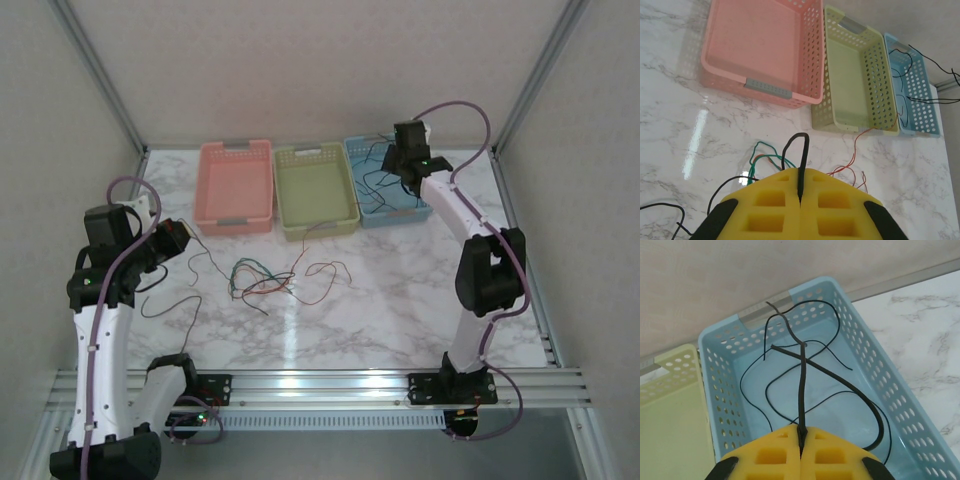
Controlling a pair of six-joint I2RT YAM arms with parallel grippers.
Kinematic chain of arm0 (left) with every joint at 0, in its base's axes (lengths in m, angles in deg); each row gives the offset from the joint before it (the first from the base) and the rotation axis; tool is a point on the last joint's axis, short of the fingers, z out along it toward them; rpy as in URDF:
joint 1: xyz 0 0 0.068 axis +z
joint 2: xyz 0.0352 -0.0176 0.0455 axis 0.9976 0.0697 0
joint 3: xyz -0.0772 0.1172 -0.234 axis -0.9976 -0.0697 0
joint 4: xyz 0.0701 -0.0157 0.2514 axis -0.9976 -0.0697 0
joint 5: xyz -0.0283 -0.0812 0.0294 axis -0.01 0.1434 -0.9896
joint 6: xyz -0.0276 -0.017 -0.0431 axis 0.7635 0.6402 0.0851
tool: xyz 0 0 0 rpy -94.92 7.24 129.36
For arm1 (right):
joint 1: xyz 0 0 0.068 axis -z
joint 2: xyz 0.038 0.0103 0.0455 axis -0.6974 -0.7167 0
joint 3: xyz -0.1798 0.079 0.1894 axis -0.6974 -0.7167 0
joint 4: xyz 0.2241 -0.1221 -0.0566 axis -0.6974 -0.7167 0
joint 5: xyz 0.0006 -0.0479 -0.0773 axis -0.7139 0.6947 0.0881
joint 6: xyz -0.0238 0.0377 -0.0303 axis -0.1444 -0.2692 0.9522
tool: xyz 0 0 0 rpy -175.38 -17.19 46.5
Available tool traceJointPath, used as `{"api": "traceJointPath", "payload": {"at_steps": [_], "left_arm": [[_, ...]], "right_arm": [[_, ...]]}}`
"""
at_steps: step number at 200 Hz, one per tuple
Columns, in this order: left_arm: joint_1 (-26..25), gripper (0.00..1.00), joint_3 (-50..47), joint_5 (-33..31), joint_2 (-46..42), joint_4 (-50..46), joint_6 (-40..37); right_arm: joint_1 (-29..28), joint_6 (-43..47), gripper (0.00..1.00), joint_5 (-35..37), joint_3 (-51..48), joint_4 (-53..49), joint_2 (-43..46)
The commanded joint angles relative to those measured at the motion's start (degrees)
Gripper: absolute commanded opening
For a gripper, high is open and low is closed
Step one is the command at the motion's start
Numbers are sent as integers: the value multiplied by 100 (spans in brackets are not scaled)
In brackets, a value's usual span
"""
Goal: Untangle the cables
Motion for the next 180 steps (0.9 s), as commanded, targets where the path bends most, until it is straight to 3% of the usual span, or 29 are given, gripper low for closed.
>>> {"api": "traceJointPath", "payload": {"at_steps": [1,67,180], "left_arm": [[-43,0,137,-71,-47,-82,-107],[-61,0,119,-105,-83,-120,-124],[-69,0,75,-90,-94,-91,-124]], "right_arm": [[21,-189,0,-272,-67,164,-125],[205,-436,0,-701,-450,346,-322],[213,-460,0,-943,-1305,351,266]]}}
